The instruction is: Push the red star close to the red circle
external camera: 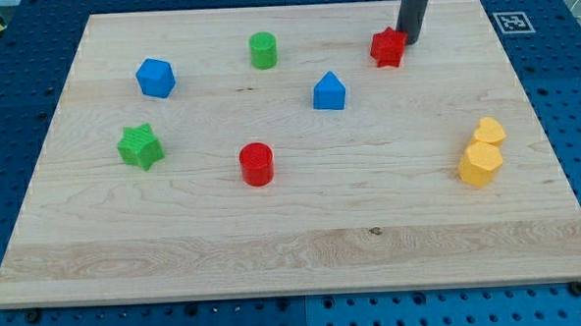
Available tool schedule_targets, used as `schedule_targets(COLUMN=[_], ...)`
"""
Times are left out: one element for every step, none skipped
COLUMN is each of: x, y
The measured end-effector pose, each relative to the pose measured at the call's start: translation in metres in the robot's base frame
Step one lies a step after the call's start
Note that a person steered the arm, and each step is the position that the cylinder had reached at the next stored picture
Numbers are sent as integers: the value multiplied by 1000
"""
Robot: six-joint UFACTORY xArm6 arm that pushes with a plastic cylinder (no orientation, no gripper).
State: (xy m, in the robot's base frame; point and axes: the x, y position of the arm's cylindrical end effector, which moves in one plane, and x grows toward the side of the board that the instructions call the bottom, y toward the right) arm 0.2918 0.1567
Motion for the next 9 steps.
schedule_targets(x=[29, 23, -11, -19, 4, 52, 103, 147, 150], y=[-12, -13, -14, -33, -40, -37, -31, -31, -31])
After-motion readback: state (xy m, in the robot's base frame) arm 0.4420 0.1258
